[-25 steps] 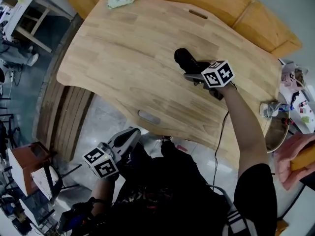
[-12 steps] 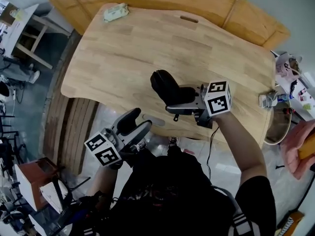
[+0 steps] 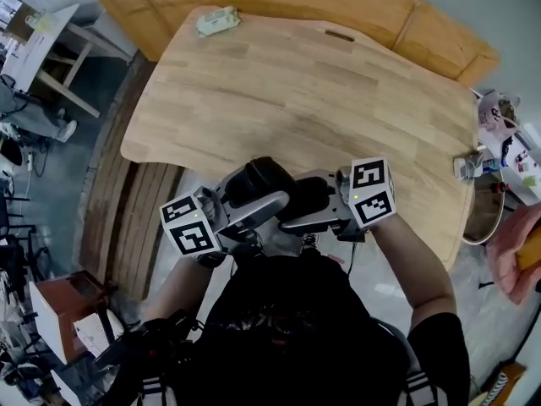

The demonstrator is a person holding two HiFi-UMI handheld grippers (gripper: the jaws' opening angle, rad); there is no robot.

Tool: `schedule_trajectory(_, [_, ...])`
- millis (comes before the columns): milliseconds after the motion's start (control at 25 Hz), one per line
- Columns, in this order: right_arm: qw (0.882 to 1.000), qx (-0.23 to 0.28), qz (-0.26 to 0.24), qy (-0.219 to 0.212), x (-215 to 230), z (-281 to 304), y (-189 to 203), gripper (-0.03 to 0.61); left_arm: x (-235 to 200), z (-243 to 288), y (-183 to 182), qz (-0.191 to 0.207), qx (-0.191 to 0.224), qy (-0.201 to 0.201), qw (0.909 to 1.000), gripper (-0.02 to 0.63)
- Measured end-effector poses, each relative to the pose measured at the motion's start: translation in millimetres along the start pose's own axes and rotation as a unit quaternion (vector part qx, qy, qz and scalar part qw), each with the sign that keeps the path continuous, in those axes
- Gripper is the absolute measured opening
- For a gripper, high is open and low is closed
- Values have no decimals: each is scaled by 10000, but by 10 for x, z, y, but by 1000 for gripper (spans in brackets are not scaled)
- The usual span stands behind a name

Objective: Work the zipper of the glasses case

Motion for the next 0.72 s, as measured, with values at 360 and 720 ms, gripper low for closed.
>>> schedule_trajectory(360, [9997, -163, -25, -162, -79, 352, -28, 354, 71, -115, -77, 48, -187, 286, 9994, 393])
schedule_trajectory(720, [9998, 192, -34, 3, 34, 498, -183, 356, -50, -456, -403, -262, 617, 300, 9973, 364])
Point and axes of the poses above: the fingertips, and each gripper's own axes: z forward along the fingers, x to its right, y out of its underside, the point moved 4 cm from there along -z, backward along the fingers, and after that the axes turned 11 degrees about -z, right-handed, at the moved point
